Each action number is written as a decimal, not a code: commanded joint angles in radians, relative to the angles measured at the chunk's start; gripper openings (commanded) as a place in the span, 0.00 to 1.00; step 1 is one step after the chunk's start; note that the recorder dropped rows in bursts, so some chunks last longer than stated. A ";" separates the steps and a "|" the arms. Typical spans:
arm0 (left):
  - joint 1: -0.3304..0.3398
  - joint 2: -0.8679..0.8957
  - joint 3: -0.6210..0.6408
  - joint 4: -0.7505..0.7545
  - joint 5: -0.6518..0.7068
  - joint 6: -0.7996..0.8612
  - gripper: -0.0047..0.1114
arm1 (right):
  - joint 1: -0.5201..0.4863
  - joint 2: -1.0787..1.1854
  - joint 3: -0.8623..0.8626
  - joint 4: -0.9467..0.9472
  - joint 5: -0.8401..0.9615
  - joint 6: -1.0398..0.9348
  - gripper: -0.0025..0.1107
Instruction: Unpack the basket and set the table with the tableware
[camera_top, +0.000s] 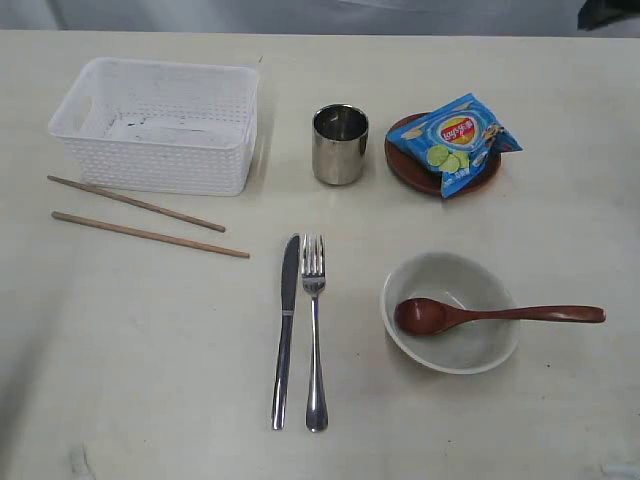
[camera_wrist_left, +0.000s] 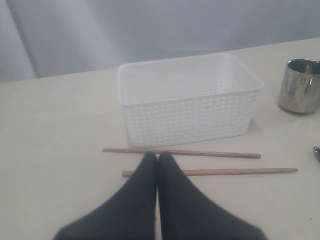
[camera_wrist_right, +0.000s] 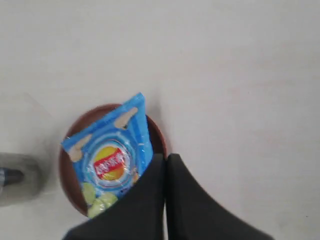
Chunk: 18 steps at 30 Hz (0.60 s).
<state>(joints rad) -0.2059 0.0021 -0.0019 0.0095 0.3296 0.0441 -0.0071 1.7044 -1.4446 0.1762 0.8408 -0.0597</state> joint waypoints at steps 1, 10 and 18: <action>-0.006 -0.002 0.002 -0.002 -0.008 0.000 0.04 | -0.001 -0.317 0.208 0.088 -0.202 0.004 0.02; -0.006 -0.002 0.002 -0.002 -0.008 0.000 0.04 | -0.001 -0.950 0.635 0.158 -0.446 -0.033 0.02; -0.006 -0.002 0.002 -0.002 -0.008 0.000 0.04 | 0.037 -1.357 0.810 0.195 -0.477 -0.030 0.02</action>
<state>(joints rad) -0.2059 0.0021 -0.0019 0.0095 0.3296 0.0441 0.0234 0.4528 -0.6808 0.3575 0.3944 -0.0813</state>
